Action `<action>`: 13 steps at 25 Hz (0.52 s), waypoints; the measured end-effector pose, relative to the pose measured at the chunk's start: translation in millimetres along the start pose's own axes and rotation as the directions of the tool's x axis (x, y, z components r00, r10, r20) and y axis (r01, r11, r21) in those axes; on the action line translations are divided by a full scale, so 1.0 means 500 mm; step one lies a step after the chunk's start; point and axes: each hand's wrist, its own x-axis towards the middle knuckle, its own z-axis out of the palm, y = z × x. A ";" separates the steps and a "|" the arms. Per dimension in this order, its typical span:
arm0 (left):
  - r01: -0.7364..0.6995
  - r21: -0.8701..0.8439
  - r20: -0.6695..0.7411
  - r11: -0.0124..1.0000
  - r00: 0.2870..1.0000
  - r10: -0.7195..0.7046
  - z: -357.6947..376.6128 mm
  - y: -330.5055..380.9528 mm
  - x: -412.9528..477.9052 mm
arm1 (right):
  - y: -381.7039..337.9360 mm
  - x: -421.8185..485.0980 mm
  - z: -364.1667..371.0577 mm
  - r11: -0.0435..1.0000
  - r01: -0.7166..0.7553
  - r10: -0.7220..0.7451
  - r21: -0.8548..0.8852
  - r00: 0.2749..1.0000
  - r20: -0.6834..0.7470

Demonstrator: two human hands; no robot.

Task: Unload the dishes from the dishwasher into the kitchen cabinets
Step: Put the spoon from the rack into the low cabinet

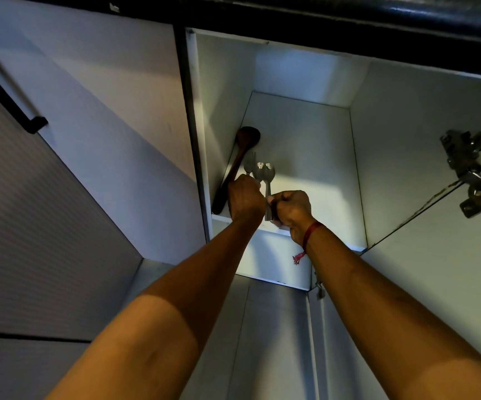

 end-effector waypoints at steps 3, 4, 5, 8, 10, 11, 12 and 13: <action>-0.024 0.004 0.063 1.000 0.998 0.023 -0.004 -0.004 0.008 | -0.007 -0.001 0.014 0.999 0.022 -0.022 -0.030 1.000 0.007; -0.021 -0.021 0.064 1.000 0.998 0.022 -0.004 -0.004 0.011 | -0.009 -0.002 0.018 0.998 0.029 -0.029 -0.047 1.000 -0.003; -0.015 -0.036 0.080 0.999 0.997 0.018 -0.002 -0.004 0.013 | -0.010 -0.001 0.023 0.998 0.033 -0.034 -0.062 0.999 -0.019; -0.030 -0.038 0.115 0.999 0.993 0.034 -0.001 -0.003 0.012 | -0.013 0.000 0.034 0.995 0.032 -0.039 -0.092 0.997 -0.073; -0.018 -0.078 0.127 0.997 0.991 0.028 -0.003 -0.004 0.012 | -0.009 0.002 0.039 0.991 0.048 -0.059 -0.125 0.994 -0.090; -0.021 -0.081 0.131 0.996 0.991 0.032 -0.004 -0.006 0.011 | -0.007 0.003 0.042 0.988 0.058 -0.072 -0.143 0.993 -0.097; -0.022 -0.075 0.133 0.997 0.991 0.032 -0.005 -0.006 0.009 | -0.005 0.003 0.045 0.987 0.063 -0.079 -0.149 0.991 -0.106; -0.023 -0.075 0.136 0.997 0.990 0.033 -0.005 -0.008 0.007 | -0.004 0.003 0.047 0.987 0.067 -0.085 -0.149 0.990 -0.116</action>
